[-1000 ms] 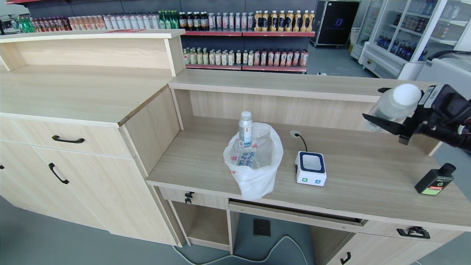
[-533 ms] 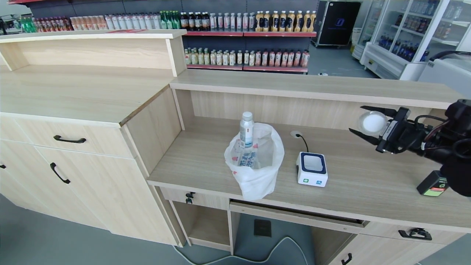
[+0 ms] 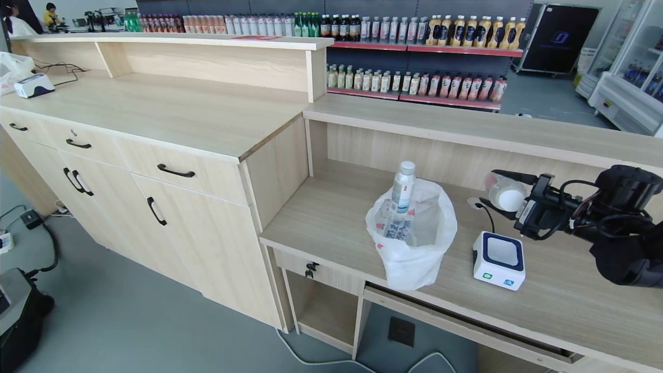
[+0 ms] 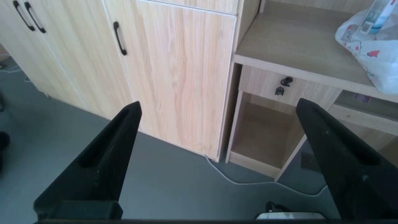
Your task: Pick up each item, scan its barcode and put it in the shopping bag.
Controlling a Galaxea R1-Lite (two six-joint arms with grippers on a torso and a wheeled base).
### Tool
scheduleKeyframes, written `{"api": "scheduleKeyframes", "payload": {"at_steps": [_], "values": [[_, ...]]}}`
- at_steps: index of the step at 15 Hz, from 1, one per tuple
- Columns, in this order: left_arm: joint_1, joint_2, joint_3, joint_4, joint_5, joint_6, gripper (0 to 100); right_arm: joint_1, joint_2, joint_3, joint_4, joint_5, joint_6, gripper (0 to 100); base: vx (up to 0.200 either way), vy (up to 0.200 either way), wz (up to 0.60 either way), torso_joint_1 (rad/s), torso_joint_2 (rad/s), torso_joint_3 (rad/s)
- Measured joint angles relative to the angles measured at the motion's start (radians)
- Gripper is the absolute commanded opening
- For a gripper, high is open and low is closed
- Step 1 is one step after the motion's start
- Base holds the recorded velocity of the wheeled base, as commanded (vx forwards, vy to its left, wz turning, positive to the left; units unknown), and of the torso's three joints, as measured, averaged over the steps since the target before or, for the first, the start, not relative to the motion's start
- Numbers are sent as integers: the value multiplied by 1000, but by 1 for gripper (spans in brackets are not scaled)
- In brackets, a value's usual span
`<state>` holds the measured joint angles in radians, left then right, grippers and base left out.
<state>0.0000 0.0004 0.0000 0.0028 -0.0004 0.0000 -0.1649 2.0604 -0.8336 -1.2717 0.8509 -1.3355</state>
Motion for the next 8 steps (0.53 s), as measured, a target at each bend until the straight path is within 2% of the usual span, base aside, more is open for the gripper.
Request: {"api": "scheduleKeyframes", "payload": {"at_steps": [8], "values": [[0, 0, 0, 0, 0, 0, 100, -53, 87, 33, -3, 35, -23, 0, 0, 0, 0, 0, 0, 0]]}}
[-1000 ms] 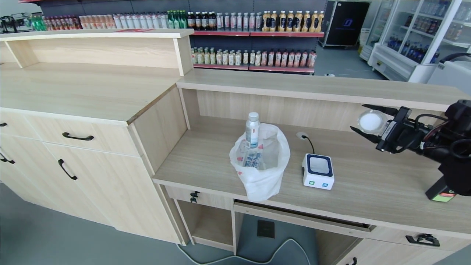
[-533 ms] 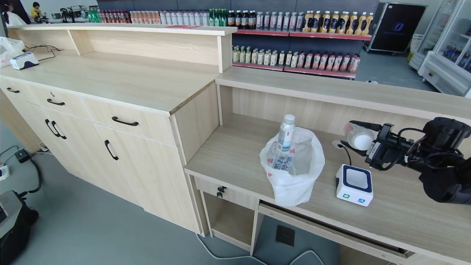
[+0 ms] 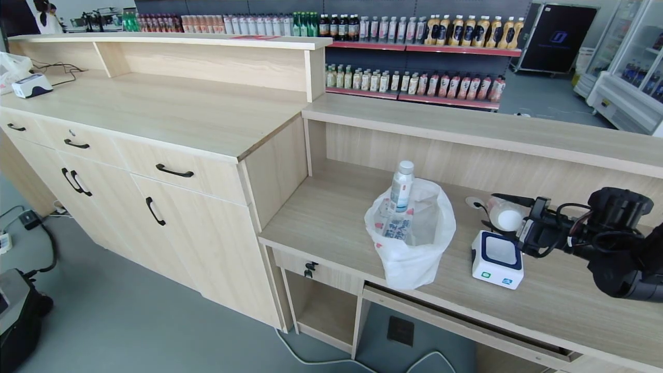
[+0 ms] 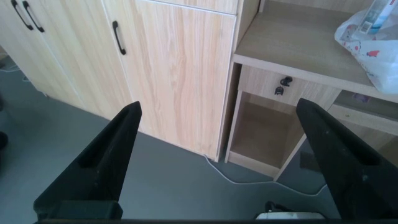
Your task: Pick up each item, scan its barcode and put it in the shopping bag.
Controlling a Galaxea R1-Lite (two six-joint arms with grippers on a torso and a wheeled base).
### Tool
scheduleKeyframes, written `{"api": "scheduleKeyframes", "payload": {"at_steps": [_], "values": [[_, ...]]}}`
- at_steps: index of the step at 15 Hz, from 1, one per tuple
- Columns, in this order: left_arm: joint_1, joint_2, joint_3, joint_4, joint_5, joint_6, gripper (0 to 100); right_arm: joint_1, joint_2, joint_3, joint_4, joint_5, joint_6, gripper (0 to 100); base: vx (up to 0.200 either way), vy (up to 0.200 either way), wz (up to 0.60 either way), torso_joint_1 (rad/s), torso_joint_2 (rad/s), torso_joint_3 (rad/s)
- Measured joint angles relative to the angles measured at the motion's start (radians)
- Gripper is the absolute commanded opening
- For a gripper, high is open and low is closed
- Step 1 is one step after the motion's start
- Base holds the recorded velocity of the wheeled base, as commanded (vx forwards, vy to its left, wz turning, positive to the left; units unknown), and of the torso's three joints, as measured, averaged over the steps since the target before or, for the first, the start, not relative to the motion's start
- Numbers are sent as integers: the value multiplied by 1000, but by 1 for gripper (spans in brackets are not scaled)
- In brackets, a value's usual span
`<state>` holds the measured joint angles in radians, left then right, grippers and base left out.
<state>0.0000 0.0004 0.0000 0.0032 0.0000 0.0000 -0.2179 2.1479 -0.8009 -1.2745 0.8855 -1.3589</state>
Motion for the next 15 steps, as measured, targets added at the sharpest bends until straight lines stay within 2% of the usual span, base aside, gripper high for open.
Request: {"api": "scheduleKeyframes", "payload": {"at_steps": [15], "values": [[0, 0, 0, 0, 0, 0, 100, -4, 35, 10, 1, 46, -48, 0, 0, 0, 0, 0, 0, 0]]}}
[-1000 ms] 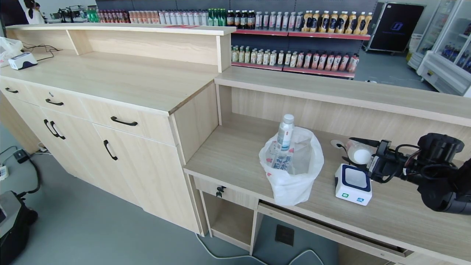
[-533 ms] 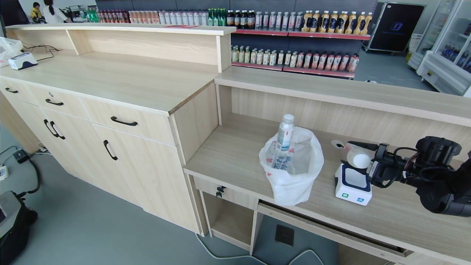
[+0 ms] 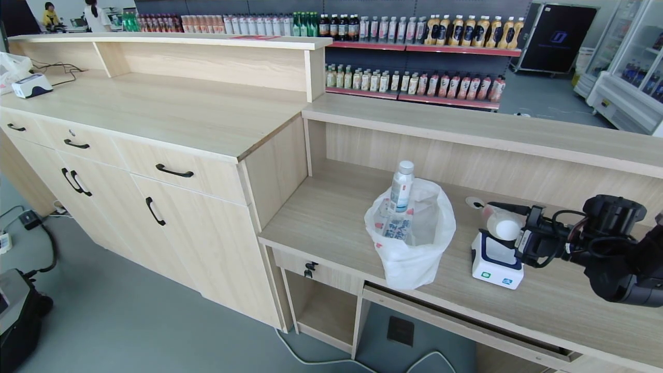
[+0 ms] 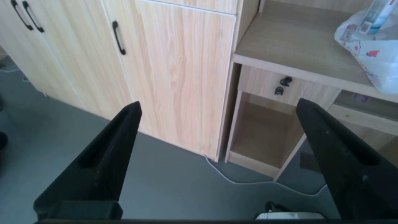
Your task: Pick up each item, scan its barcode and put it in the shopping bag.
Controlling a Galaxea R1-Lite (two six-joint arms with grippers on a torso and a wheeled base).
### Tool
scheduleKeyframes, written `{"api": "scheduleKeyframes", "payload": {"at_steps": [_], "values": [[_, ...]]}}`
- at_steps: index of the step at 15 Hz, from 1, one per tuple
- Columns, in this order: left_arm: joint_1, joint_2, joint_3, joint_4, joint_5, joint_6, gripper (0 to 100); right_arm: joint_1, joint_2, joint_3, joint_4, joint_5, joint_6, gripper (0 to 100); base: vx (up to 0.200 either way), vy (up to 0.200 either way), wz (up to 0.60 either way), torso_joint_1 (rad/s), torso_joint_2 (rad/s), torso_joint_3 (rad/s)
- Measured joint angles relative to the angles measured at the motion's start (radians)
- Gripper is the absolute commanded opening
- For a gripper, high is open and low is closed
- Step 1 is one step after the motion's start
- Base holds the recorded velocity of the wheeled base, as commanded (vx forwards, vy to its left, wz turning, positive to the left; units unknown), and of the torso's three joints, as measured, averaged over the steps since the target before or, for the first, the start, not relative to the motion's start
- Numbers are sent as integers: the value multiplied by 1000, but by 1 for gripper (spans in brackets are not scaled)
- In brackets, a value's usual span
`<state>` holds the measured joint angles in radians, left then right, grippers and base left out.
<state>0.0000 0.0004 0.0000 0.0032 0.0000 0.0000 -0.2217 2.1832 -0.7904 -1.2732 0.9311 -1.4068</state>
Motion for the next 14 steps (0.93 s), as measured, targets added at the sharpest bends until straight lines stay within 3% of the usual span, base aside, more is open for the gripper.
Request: {"api": "scheduleKeyframes", "payload": {"at_steps": [14], "values": [[0, 0, 0, 0, 0, 0, 100, -4, 30, 14, 11, -24, -26, 0, 0, 0, 0, 0, 0, 0]]}}
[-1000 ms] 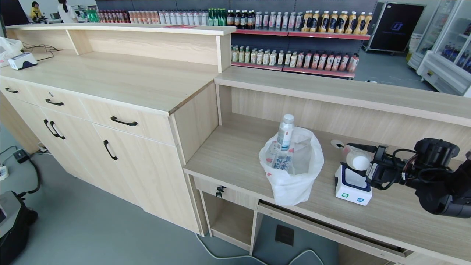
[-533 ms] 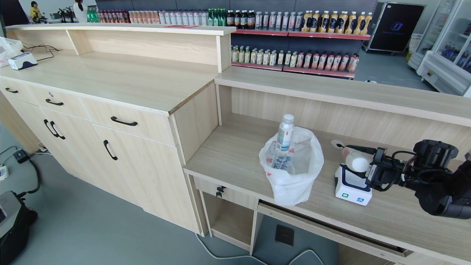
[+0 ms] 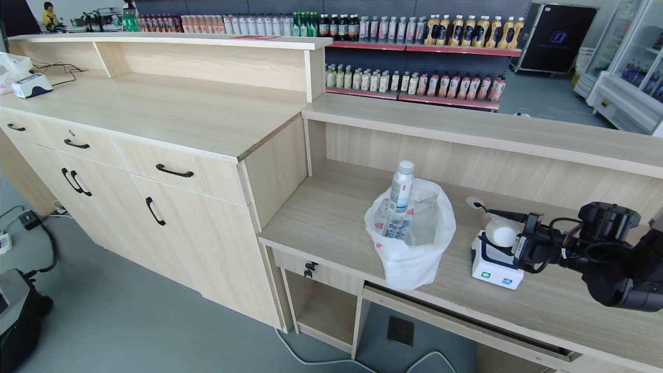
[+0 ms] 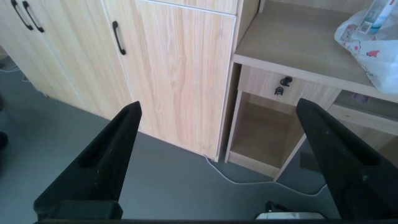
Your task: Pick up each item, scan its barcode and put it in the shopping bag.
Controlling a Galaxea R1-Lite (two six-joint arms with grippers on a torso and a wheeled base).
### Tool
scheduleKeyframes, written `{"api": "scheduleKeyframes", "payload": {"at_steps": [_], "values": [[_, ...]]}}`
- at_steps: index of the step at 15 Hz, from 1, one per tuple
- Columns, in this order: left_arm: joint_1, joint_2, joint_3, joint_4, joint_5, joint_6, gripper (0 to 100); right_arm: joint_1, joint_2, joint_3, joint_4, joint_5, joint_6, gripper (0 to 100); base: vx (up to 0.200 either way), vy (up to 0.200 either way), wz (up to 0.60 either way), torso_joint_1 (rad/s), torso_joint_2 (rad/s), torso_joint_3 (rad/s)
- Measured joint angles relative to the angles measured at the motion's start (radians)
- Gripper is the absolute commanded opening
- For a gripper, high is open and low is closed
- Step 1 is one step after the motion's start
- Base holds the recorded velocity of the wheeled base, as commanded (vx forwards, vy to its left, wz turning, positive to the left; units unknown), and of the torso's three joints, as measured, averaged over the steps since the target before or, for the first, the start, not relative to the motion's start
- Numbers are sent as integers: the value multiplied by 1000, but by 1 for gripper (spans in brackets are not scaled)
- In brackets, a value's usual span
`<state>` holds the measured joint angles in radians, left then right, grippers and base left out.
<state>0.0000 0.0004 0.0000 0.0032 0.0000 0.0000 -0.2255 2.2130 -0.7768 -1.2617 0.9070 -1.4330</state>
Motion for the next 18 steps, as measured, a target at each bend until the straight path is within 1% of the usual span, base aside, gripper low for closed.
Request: {"api": "scheduleKeyframes", "payload": {"at_steps": [6, 18], "values": [[0, 0, 0, 0, 0, 0, 100, -18, 5, 2, 45, -2, -52, 0, 0, 0, 0, 0, 0, 0], [0, 0, 0, 0, 0, 0, 100, -19, 22, -5, 37, 4, -51, 0, 0, 0, 0, 0, 0, 0]]}}
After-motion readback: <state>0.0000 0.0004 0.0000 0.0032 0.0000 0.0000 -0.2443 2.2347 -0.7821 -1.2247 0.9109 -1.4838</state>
